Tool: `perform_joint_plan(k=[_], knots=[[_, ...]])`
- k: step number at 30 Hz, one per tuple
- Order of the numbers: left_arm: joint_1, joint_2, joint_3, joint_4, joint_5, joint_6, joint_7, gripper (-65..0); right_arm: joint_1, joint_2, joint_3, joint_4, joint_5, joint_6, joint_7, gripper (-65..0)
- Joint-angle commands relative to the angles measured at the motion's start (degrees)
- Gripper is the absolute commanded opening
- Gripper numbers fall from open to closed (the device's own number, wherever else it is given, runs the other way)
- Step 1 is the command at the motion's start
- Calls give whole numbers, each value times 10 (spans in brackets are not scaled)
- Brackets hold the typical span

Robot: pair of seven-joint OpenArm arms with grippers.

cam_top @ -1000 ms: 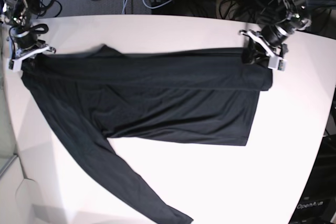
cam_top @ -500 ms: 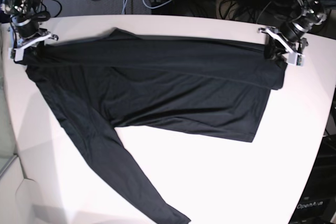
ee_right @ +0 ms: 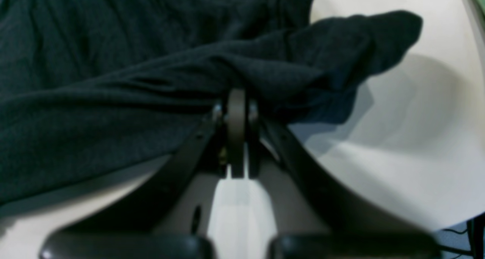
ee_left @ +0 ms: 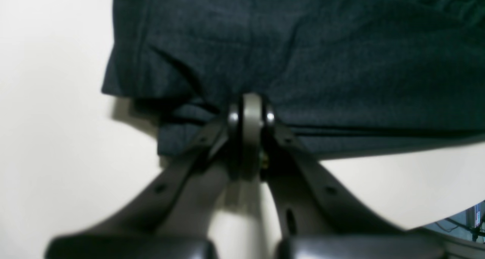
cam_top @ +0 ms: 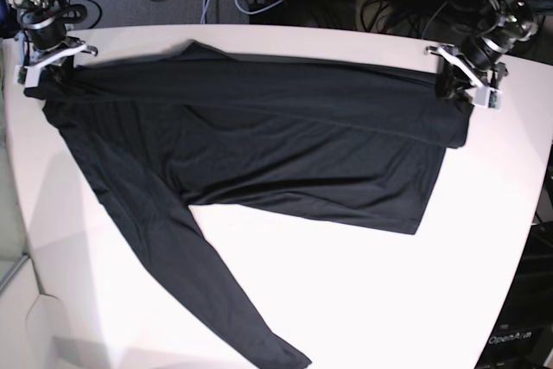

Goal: Fold the T-shirt properly
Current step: 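Pull the folded shirt edge with both grippers back toward the arms, then release the shirt edge and lower both grippers along the shirt's sides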

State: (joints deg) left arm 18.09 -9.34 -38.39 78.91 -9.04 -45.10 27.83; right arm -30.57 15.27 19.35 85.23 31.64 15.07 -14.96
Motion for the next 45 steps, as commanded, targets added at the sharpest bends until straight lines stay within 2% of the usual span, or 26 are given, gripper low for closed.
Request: perform_joint_plan(k=[1, 9, 15, 20, 31, 45], knots=[[12, -4, -5, -12, 107, 51, 95, -635, -3, 5, 5, 0, -14, -7, -19, -649], [-27, -1, -5, -1, 107, 51, 95, -636, -6, -1, 3, 48, -13, -7, 20, -650], [-22, 21, -5, 68, 109, 51, 101, -636, -2, -3, 5, 76, -13, -7, 20, -650], [-21, 38, -5, 83, 112, 51, 102, -636, -2, -3, 5, 76, -13, -7, 21, -650], [-20, 42, -5, 84, 107, 51, 96, -635, -2, 11, 6, 77, -13, -7, 22, -646], [-42, 63, -2, 187, 107, 51, 101, -634, 48, 28, 5, 73, -14, -7, 16, -640]])
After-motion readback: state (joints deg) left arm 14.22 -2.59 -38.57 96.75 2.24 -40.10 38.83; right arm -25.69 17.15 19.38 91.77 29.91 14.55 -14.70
